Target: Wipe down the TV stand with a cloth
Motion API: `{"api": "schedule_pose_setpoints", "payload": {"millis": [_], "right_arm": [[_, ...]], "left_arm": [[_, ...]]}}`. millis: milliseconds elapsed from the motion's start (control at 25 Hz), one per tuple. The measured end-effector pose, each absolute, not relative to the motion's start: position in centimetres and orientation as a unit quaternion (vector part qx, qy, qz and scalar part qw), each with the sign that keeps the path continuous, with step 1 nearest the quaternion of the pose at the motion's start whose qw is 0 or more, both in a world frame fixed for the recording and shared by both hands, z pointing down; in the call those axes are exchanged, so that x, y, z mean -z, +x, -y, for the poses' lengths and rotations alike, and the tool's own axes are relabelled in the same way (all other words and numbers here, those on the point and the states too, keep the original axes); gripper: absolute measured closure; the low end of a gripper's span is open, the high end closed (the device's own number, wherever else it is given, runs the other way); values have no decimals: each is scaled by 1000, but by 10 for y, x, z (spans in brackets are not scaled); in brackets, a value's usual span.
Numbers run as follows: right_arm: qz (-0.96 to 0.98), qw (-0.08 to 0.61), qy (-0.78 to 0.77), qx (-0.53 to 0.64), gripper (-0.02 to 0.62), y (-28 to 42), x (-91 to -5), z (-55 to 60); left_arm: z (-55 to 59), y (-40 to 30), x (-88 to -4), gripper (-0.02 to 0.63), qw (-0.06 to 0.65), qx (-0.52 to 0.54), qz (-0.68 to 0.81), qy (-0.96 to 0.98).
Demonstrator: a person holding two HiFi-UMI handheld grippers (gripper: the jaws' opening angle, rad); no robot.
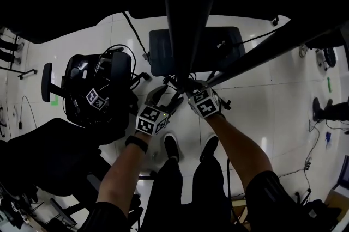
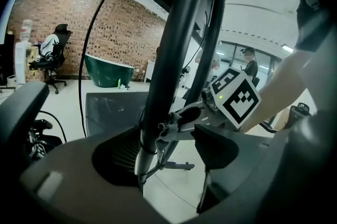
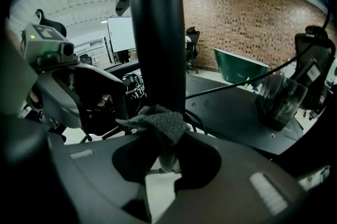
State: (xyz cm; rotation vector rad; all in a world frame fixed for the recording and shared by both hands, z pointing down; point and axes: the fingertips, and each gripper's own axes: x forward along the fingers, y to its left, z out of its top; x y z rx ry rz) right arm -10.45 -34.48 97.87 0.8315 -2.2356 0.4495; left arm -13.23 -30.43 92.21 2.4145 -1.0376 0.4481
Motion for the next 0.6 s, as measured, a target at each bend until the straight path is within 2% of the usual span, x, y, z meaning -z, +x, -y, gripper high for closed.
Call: {"api": "schedule_pose_setpoints", "payload": {"millis": [240, 400, 600], "right_arm": [[873, 312, 332, -174, 522, -88, -936, 335], [888, 258, 335, -184, 522, -82, -866, 309], [914, 194, 332, -133, 528, -73, -750, 289]], "left_arm": [[293, -124, -892, 256, 224, -157, 374, 886], [271, -104, -827, 253, 188, -134, 350, 908], [256, -77, -720, 256, 125, -93, 350, 924]]}}
